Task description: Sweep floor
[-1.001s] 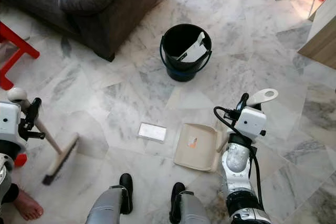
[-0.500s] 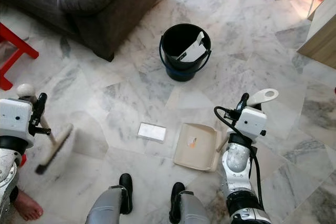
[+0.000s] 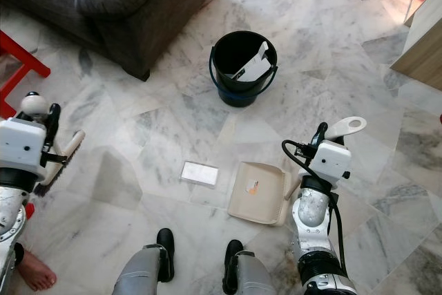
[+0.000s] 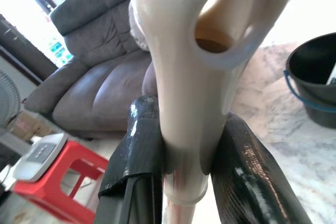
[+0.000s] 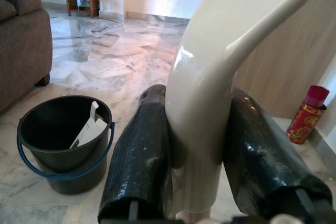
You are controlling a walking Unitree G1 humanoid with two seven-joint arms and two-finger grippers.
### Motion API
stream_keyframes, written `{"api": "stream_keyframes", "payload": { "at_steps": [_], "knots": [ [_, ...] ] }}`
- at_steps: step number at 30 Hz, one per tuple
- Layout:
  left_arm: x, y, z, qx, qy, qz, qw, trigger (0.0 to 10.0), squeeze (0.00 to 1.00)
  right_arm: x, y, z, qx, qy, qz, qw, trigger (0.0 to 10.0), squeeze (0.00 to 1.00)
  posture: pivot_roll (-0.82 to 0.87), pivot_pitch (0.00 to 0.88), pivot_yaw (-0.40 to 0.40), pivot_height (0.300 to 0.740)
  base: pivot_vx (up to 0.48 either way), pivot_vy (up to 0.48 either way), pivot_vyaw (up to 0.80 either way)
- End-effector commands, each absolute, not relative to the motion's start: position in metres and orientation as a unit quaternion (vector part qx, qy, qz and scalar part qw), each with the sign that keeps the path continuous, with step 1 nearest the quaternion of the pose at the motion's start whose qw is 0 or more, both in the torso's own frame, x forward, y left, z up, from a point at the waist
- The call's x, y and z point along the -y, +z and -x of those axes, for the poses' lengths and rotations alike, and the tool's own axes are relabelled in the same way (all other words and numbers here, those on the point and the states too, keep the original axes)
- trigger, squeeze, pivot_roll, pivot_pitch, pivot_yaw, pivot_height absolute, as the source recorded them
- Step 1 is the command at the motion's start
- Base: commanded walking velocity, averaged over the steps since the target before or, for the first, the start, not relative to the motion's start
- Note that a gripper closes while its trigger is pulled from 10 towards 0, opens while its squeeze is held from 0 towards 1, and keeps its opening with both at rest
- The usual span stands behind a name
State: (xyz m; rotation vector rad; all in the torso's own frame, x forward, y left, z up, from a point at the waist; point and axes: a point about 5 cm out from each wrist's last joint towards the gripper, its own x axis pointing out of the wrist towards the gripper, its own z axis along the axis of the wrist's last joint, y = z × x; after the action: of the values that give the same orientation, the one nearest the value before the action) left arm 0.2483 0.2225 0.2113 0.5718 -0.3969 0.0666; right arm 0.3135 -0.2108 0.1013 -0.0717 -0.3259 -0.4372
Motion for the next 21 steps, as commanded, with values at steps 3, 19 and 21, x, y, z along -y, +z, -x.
{"api": "stream_keyframes", "payload": {
  "at_steps": [3,19,21],
  "knots": [
    [-0.213,0.212,-0.247,0.202,-0.003,-0.231,0.952,10.0,0.0,0.21,0.082,-0.306,0.117,-0.213,0.038,0.969,10.0,0.0,0.24,0.412,-0.002,0.74,0.0,0.0,0.0],
    [-0.216,0.199,-0.254,0.135,-0.029,-0.021,0.99,10.0,0.0,0.21,0.08,-0.304,0.115,-0.211,0.037,0.97,10.0,0.0,0.23,0.412,-0.003,0.74,0.0,0.0,0.0],
    [-0.215,0.198,-0.254,0.128,-0.039,-0.012,0.991,10.0,0.0,0.21,0.08,-0.304,0.115,-0.211,0.037,0.97,10.0,0.0,0.23,0.414,-0.002,0.74,0.0,0.0,0.0]
  ]
}}
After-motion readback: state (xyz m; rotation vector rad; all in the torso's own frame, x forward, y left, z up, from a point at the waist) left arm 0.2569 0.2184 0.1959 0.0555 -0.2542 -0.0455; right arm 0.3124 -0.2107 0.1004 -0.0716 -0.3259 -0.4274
